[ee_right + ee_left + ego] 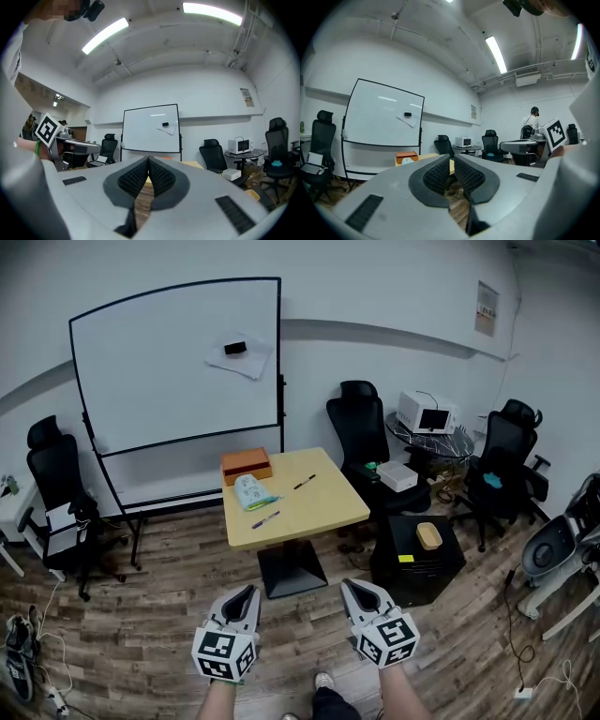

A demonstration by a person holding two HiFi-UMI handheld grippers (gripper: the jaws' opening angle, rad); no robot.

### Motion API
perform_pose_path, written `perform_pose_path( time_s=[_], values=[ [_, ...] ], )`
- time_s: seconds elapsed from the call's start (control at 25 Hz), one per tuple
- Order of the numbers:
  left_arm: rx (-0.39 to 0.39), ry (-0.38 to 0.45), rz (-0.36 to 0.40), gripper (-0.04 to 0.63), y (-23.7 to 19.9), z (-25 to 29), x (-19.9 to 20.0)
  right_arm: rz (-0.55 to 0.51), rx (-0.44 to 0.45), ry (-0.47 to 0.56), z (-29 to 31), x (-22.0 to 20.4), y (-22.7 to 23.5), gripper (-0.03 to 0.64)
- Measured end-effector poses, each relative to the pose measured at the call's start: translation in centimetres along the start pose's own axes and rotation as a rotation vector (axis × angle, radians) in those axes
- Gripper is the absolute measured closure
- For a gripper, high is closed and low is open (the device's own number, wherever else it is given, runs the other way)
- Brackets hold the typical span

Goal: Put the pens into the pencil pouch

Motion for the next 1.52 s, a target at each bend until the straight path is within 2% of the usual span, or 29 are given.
perform_pose_path(
  time_s=[0.12,0.2,0.28,0.32,0.48,0.64,1.08,1.52],
  values=[
    [-0.013,0.008,0.010,0.572,0.2,0.1,0.0,0.005,0.011,0.002,0.1,-0.2,0.0,0.599],
    [-0.024,0.016,0.011,0.563,0.3,0.2,0.1,0.006,0.020,-0.001,0.2,-0.1,0.0,0.542],
    [-0.041,0.025,0.008,0.426,0.5,0.4,0.2,0.003,0.024,-0.003,0.3,-0.1,0.0,0.493],
    [-0.051,0.028,0.008,0.392,0.6,0.4,0.3,0.001,0.025,-0.004,0.4,0.0,0.0,0.472],
    [-0.084,0.034,0.013,0.323,1.3,0.8,0.1,-0.002,0.028,-0.009,0.4,-0.2,0.2,0.397],
    [-0.099,0.026,0.011,0.295,1.5,1.3,-0.1,0.000,0.038,-0.006,0.7,-0.2,0.5,0.337],
    [-0.098,0.008,0.033,0.293,1.3,3.7,-0.5,0.004,0.053,-0.024,2.5,-1.0,2.6,0.333],
    [-0.063,-0.009,0.044,0.293,-0.3,10.4,0.0,0.014,0.104,-0.007,8.2,-1.1,8.1,0.348]
  ],
)
Point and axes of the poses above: the fingertips, and each gripper's own axes: z forward along the fingers, y to its right, x out of its top, the point moved 6 cm from there along -z, backward along the fingers, and after that the axes turned 4 degrees about x, right-handed, at the moved point
